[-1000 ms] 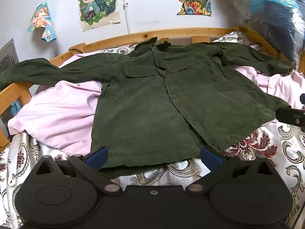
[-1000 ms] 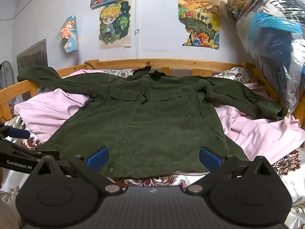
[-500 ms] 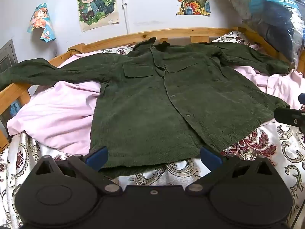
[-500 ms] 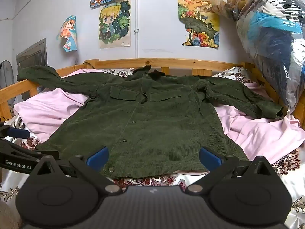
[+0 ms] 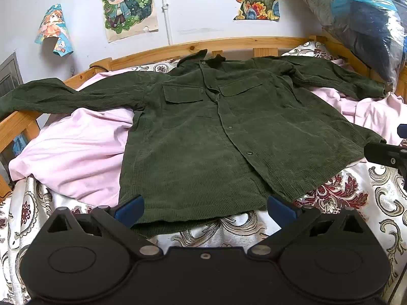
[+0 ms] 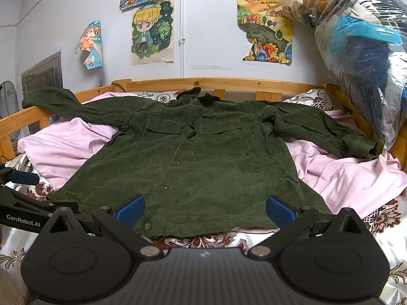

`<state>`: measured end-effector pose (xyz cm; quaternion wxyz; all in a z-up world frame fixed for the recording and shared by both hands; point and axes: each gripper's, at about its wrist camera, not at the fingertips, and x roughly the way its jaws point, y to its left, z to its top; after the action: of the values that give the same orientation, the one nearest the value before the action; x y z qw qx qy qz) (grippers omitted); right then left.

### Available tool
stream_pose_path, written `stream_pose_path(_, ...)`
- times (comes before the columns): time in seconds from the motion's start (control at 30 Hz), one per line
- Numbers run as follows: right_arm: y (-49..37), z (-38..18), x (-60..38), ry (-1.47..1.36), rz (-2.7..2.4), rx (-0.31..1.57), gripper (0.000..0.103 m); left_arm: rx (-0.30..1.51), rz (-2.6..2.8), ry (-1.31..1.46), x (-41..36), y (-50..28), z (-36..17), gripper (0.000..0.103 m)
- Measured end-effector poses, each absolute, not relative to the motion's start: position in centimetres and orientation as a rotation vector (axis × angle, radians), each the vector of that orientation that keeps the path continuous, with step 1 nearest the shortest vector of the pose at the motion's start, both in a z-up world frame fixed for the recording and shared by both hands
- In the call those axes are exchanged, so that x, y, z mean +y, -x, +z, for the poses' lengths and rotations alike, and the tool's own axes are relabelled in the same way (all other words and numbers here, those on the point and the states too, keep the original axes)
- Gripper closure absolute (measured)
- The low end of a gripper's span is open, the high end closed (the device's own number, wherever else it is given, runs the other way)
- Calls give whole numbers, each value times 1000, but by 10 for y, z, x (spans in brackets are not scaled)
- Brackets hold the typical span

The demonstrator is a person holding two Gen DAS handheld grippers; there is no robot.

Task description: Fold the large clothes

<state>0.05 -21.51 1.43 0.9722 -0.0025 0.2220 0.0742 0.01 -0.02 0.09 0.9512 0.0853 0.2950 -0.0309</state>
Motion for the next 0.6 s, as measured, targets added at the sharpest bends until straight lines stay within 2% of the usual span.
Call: stream_pose_path(0.6, 0, 14, -215, 5, 149, 448, 0, 599, -67, -186, -4, 2, 1, 1)
